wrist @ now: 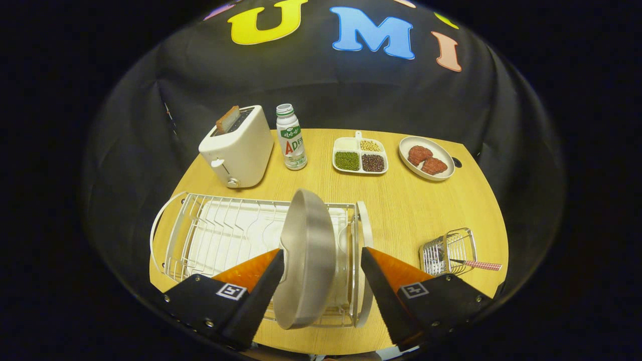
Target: Take the plate from the dish rack, then take the spoon from the basket and place it into the plate.
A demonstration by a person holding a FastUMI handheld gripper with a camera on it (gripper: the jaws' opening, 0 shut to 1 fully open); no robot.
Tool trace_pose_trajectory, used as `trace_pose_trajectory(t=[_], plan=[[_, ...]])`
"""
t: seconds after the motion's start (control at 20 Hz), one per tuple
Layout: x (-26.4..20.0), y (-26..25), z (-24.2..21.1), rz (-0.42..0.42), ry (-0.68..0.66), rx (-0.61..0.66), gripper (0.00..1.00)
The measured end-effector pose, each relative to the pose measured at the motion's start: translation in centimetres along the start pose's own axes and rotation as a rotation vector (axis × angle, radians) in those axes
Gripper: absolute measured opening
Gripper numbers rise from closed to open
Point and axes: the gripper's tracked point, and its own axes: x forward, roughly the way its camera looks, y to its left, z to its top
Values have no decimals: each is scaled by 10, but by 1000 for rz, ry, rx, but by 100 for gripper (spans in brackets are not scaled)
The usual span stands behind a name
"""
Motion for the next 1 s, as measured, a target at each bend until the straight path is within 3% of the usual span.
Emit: trace_pose_trajectory(t=[0.1,0.25,0.3,0.4,0.75,1.0], plan=[[8,1,-3,-28,10,4,73],[10,-6,-5,-79,26,33,30],[11,-5,-6,-87,35,38,27],[7,-2,-4,-102,34,50,27],[-11,7,24,-244,-37,-91,26],[-25,7,45,-297,-116,-149,26]])
